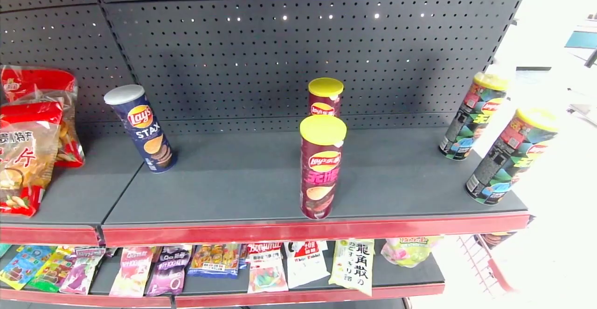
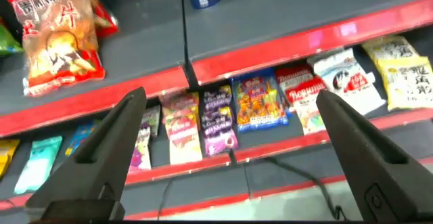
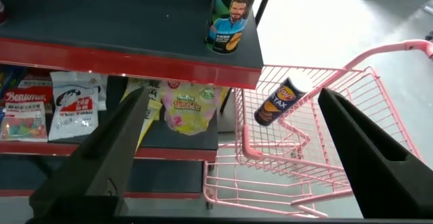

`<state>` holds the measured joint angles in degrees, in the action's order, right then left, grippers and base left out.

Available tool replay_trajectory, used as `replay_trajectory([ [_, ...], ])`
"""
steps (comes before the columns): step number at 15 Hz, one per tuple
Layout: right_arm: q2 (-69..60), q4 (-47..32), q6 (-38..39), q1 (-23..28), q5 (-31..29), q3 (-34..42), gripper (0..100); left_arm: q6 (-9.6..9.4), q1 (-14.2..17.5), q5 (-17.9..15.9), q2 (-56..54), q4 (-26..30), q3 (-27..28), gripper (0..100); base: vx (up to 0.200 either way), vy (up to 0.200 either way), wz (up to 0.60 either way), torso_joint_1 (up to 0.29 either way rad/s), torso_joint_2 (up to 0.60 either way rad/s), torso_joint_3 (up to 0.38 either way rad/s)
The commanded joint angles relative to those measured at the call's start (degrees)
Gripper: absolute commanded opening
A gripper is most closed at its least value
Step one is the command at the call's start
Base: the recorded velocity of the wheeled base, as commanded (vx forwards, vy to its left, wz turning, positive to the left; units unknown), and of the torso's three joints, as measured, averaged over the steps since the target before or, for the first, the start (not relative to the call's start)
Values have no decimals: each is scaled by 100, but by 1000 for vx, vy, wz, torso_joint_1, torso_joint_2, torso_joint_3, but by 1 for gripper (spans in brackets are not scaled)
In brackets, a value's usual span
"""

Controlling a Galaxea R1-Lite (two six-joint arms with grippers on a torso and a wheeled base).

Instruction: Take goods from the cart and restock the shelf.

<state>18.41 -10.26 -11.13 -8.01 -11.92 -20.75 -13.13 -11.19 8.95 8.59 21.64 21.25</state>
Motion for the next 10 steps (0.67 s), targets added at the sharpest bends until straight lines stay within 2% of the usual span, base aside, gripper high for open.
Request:
replay_trajectory([
  [1,-48,-2,-3,-8,6,27,100,3,3,-7,19,-2,-7,100,0,-200,0,-2,-2,7],
  [10,-30,-2,-3,-25,23,89,100,3,-6,-7,28,-2,-7,100,0,-200,0,4,7,3],
])
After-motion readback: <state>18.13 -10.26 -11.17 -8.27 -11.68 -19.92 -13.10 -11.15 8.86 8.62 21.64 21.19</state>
